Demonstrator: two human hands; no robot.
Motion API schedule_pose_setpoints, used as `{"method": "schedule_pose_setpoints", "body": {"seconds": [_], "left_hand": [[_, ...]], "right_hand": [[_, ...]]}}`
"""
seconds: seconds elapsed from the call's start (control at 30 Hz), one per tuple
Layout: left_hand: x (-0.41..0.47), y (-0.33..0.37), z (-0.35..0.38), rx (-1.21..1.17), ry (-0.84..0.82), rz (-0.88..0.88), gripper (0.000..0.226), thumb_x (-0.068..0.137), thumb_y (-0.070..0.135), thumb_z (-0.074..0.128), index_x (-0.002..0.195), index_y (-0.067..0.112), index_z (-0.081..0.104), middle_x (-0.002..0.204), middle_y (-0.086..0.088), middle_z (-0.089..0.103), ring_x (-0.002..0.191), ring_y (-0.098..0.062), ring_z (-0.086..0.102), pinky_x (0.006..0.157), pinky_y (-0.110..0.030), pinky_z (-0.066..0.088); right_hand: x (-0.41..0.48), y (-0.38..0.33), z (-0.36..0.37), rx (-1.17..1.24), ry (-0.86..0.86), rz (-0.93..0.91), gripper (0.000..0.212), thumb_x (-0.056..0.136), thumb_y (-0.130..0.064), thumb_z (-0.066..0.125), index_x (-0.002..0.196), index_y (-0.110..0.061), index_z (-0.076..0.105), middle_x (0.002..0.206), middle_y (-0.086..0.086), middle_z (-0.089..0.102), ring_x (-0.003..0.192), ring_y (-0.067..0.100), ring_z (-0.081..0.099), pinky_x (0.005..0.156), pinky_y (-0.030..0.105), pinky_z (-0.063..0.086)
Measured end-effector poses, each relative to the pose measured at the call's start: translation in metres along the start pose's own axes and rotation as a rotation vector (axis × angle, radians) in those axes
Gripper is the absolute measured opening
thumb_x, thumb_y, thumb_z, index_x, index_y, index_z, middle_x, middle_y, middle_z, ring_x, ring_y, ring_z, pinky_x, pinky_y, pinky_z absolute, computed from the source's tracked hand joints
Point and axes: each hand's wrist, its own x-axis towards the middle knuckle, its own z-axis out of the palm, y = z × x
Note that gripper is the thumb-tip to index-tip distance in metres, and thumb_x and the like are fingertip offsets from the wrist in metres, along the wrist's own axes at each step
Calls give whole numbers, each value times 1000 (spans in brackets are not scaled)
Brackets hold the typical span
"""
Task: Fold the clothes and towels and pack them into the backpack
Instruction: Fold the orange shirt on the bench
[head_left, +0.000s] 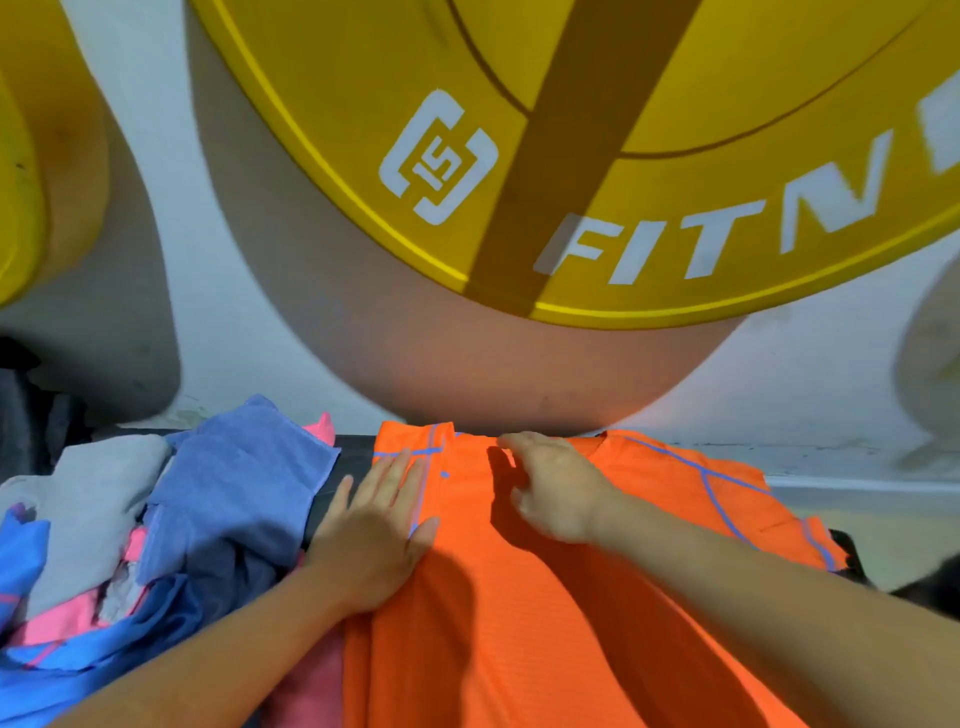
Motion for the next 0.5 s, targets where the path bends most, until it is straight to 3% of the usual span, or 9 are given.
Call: {"method": "schedule_pose_setpoints", "body": {"seconds": [0.07, 0.13, 0.17, 0.23, 0.3, 0.4, 0.5], "left_hand": [[1, 12, -19, -17, -22, 16, 79, 79, 59, 24, 140, 14, 45, 150, -5, 37, 135, -22, 42, 103, -50, 37], [6, 36, -39, -118, -54, 109, 90, 72, 64, 5, 151, 23, 21, 159, 5, 8, 146, -16, 12, 117, -37, 14], [7, 54, -50, -162, -65, 153, 92, 69, 63, 3, 151, 25, 21, 159, 6, 9, 146, -17, 11, 117, -33, 13], [8, 99, -71, -200, -11, 256, 87, 70, 60, 7, 142, 26, 40, 148, 3, 34, 137, -21, 33, 112, -34, 31], [10, 150, -76, -179, -18, 395, 65, 81, 53, 21, 131, 27, 53, 129, 2, 50, 121, -20, 45, 103, -34, 39], [9, 232, -64, -179, -22, 521, 34, 92, 37, 46, 119, 21, 59, 117, -3, 55, 114, -24, 47, 98, -38, 41], [9, 301, -53, -196, -37, 455, 35, 92, 37, 51, 118, 13, 56, 118, -9, 53, 116, -28, 44, 95, -39, 39]], "right_hand": [[-10, 22, -31, -76, -88, 14, 54, 87, -16, 52, 139, -14, 41, 137, 12, 51, 125, 29, 48, 99, 30, 38], [-27, 53, -59, -146, -142, 61, 50, 89, -18, 52, 138, -15, 43, 130, 12, 58, 119, 28, 53, 91, 29, 41], [-37, 71, -69, -162, -136, 111, 47, 90, -20, 52, 136, -16, 45, 128, 12, 60, 117, 27, 55, 89, 28, 42], [-55, 109, -84, -124, -79, 274, 43, 92, -25, 53, 134, -15, 48, 128, 12, 60, 116, 27, 56, 87, 27, 42], [-66, 150, -91, -11, 11, 467, 43, 93, -25, 55, 133, -11, 49, 130, 14, 58, 118, 27, 54, 89, 27, 40], [-79, 192, -90, 226, 43, 651, 28, 92, -29, 54, 109, -6, 57, 105, 14, 55, 99, 29, 56, 79, 30, 38], [-85, 206, -80, 462, -62, 780, 33, 94, -42, 49, 109, -14, 58, 102, 8, 54, 95, 27, 54, 77, 33, 37]]}}
